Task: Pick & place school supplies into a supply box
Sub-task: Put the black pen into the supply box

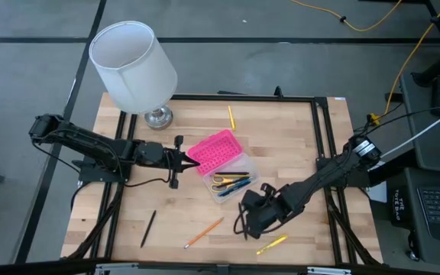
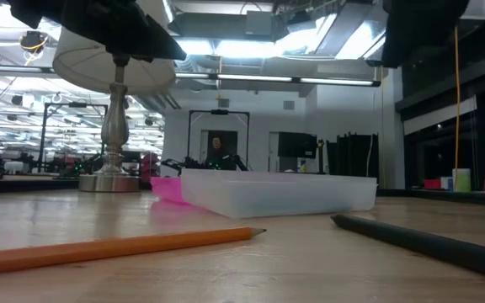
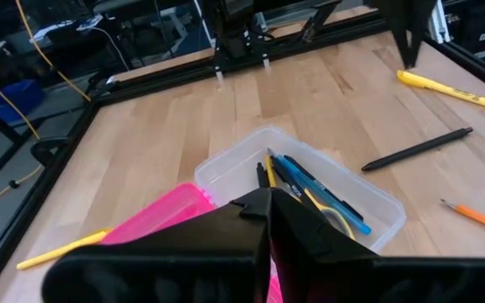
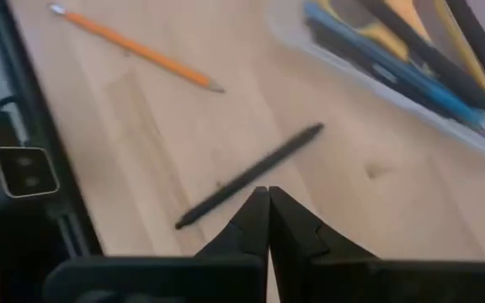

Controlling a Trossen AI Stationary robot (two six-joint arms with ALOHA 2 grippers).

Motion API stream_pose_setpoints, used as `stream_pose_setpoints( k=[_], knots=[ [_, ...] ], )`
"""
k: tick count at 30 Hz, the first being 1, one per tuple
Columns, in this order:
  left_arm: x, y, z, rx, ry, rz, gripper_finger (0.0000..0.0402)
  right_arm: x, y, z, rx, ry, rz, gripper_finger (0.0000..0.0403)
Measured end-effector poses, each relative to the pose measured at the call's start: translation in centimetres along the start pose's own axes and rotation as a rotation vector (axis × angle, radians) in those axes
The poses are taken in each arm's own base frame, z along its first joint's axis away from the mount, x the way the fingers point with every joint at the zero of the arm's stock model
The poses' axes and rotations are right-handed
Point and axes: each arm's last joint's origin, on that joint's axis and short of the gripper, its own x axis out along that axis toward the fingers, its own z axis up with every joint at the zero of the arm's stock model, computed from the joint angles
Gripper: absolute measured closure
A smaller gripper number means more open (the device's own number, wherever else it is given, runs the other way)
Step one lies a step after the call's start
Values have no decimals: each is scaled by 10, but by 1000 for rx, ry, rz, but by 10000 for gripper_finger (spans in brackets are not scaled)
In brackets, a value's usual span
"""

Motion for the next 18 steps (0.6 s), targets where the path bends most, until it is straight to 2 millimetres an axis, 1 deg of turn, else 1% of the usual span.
stream_pose_setpoints(
  k=[4, 9, 13, 18],
  knots=[
    [0, 0, 0, 0, 0, 0, 401, 4, -3, -2, 38, 15, -44, 397],
    [0, 0, 0, 0, 0, 0, 398, 8, -4, -3, 40, 12, -46, 373],
    [0, 0, 0, 0, -1, 0, 399, 16, -8, -8, 40, 17, -55, 357],
    [0, 0, 0, 0, -1, 0, 400, 27, -17, -14, 164, 19, -88, 345]
  ],
)
